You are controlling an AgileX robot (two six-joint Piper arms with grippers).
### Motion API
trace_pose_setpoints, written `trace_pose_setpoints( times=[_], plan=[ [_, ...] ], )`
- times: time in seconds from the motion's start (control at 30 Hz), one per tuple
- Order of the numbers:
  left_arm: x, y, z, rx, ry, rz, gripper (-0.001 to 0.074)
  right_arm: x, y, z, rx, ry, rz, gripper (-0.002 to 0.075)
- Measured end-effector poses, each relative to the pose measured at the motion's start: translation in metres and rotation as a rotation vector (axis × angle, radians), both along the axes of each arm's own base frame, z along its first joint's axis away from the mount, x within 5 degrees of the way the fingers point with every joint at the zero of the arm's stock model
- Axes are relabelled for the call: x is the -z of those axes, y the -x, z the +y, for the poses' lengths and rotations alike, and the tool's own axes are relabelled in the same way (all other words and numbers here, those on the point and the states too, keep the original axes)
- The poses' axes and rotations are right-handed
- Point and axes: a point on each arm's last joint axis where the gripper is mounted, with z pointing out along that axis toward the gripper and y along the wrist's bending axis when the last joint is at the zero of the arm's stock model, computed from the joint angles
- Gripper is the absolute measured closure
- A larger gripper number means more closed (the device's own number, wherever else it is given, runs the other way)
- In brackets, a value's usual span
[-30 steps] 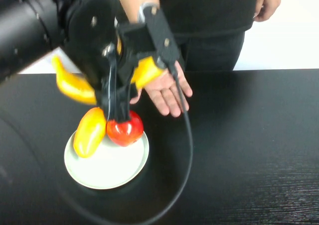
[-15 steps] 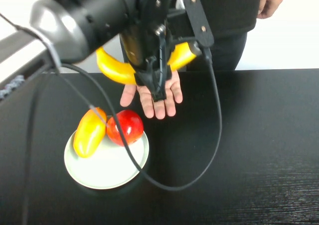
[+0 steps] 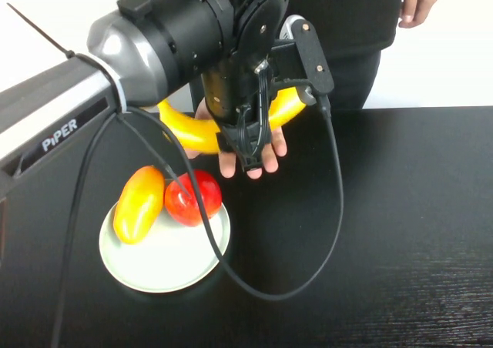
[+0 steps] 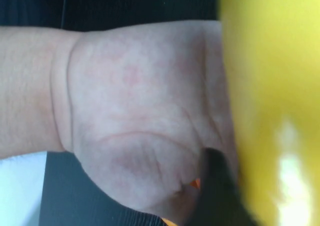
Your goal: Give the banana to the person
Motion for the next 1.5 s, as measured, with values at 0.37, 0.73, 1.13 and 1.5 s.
trace_pose_setpoints(
  times=[0.37, 0.73, 1.13, 1.5],
  plan=[
    [-0.024, 0.009, 0.009, -0.001, 0.043, -0.041, 0.0095, 0.0, 0.0, 0.0, 0.0, 0.0, 0.0, 0.0733],
    [-0.108, 0.069, 0.046, -0.145, 0.319, -0.142, 0.0284, 0.0, 0.0, 0.0, 0.0, 0.0, 0.0, 0.0733],
    [-0.104, 0.163, 0.148, -0.329, 0.449, -0.153, 0.0732, 0.0, 0.0, 0.0, 0.0, 0.0, 0.0, 0.0733],
    [-0.044, 0.23, 0.213, -0.483, 0.885, -0.207, 0.0736, 0.0, 0.0, 0.0, 0.0, 0.0, 0.0, 0.0733]
  ],
)
